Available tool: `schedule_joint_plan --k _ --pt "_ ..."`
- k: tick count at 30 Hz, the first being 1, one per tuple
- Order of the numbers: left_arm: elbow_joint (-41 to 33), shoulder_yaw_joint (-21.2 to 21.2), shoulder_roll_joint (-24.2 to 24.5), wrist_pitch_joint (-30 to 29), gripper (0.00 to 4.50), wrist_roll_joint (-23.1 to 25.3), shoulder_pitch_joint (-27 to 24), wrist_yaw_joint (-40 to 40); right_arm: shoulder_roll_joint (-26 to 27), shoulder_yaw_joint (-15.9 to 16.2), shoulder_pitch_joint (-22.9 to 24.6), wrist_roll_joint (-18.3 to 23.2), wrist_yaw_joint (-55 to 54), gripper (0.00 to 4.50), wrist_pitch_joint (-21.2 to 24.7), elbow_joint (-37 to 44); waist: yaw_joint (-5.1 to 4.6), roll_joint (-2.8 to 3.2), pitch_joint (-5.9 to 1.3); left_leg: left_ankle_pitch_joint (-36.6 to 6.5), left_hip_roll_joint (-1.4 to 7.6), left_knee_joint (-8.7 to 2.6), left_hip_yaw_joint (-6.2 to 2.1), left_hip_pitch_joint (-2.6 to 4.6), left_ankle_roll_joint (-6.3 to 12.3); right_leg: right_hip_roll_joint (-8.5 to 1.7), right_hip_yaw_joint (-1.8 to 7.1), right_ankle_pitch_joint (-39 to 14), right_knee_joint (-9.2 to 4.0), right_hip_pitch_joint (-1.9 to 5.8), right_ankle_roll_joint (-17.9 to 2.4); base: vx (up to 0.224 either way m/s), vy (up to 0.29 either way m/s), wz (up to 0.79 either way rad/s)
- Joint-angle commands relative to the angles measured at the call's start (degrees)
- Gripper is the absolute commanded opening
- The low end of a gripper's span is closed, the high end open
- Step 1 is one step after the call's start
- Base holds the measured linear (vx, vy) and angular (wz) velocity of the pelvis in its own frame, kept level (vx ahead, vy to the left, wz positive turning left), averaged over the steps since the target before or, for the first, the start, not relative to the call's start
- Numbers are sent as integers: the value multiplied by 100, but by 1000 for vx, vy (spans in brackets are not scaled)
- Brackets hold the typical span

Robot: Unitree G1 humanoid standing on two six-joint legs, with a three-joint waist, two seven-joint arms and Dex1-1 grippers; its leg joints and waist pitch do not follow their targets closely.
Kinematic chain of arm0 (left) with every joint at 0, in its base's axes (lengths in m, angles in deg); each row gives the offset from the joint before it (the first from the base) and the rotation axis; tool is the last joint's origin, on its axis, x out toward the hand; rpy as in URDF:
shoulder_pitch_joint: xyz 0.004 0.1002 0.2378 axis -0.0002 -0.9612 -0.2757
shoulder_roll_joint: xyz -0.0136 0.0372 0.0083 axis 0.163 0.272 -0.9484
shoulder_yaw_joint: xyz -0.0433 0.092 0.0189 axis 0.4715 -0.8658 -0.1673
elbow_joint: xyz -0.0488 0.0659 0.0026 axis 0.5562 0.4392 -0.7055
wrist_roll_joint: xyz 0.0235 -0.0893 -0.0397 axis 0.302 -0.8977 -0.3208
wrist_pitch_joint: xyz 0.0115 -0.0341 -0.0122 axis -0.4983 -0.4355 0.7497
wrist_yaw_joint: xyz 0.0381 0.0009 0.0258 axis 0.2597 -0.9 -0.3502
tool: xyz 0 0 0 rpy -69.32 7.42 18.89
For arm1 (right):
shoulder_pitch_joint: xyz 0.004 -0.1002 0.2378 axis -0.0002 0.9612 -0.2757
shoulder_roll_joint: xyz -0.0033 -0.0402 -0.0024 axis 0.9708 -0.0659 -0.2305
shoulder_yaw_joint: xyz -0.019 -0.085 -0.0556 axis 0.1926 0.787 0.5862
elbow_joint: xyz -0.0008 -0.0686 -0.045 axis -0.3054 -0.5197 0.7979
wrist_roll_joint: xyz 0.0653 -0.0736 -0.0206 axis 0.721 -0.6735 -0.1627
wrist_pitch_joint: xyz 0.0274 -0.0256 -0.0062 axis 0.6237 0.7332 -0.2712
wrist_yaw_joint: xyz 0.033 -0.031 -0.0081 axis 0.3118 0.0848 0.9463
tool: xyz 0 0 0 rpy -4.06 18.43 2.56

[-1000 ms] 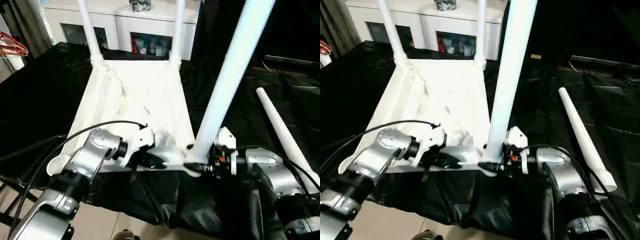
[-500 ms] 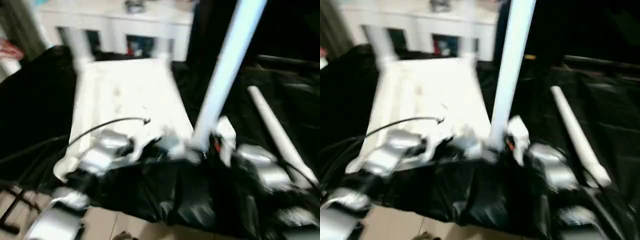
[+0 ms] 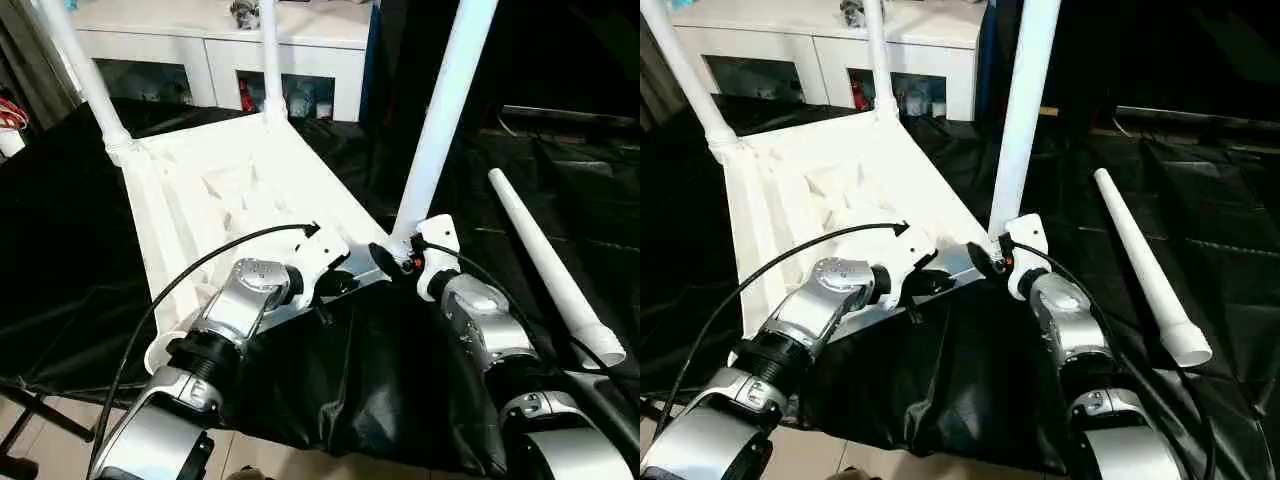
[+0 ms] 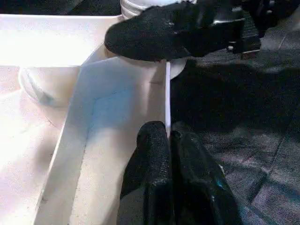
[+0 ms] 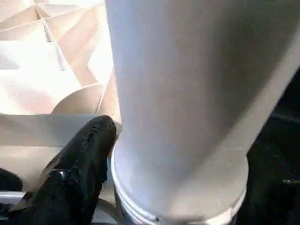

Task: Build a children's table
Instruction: Rotate leg to tighten

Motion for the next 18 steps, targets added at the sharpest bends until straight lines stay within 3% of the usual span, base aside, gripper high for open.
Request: schedule_joint_plan --k 1,9,13,14,18 --pt "-330 -111 -148 396 0 -320 18 380 56 331 127 62 803 389 -41 38 11 -46 -325 -1074 358 -380 -137 38 420 -622 362 -1617 -503 258 -1018 0 0 0" --pt "-476 -177 368 608 0 -487 -67 1377 -556 444 406 403 2432 389 -53 593 64 -39 -347 -873 387 -357 -128 13 627 -604 357 -1102 -436 277 -1191 0 0 0" --pt "-506 -190 532 714 0 -536 -106 1716 -765 587 551 484 3081 389 12 846 94 -30 -338 -922 398 -361 -123 31 611 -604 351 -1197 -443 261 -1218 0 0 0" --pt "-497 -187 577 767 0 -545 -111 1799 -827 630 587 497 3280 365 21 907 142 -31 -335 -944 399 -358 -122 26 615 -608 355 -1321 -453 263 -1149 0 0 0" --pt "-409 -222 827 841 0 -602 -88 2293 -1033 801 684 469 3885 340 -37 1080 172 -34 -335 -967 405 -368 -123 37 563 -609 354 -1396 -457 251 -1128 0 0 0"
